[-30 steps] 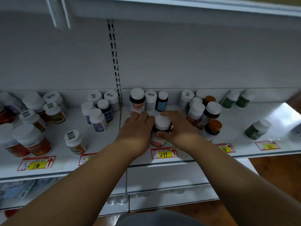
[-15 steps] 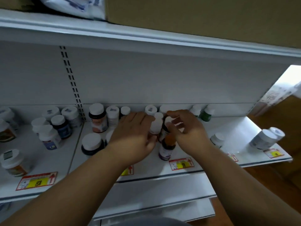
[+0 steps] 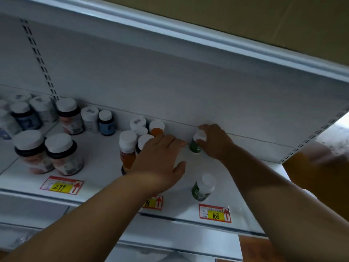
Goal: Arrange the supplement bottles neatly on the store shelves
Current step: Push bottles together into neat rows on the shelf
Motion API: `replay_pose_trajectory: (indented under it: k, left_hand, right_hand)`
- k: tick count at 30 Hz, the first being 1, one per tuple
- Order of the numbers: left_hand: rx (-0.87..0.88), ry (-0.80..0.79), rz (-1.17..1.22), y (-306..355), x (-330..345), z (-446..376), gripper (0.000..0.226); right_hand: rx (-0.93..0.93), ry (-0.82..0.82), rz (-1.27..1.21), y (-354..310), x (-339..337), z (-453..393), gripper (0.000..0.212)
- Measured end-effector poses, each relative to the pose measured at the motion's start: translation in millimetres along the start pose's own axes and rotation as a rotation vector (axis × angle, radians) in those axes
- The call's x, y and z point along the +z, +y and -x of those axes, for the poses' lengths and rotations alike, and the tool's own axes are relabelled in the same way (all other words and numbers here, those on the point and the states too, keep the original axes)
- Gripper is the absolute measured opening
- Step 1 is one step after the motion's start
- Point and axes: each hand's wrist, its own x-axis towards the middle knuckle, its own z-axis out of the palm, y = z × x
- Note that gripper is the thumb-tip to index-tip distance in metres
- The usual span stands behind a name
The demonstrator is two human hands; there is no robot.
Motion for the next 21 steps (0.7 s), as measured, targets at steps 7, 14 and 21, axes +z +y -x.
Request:
replay_pose_trajectory:
  k: [7,14,21]
  left_hand:
    - [-0.105,-0.037,0.027,12,22,-3,0.048]
    - [-0.209,-0.038,0.186,23,26,-9,0.053]
    - [-0.31,-0.002,0.249,20,36,-3,0.076]
  right_hand:
    - [-0.068,0.083,-0.019,18,25,-16,0.035]
    - [-0.092,0.093,-0.202,17,10,1,0.048]
    - [0.008,0.108,-0.71,-17,-47,72,0.046]
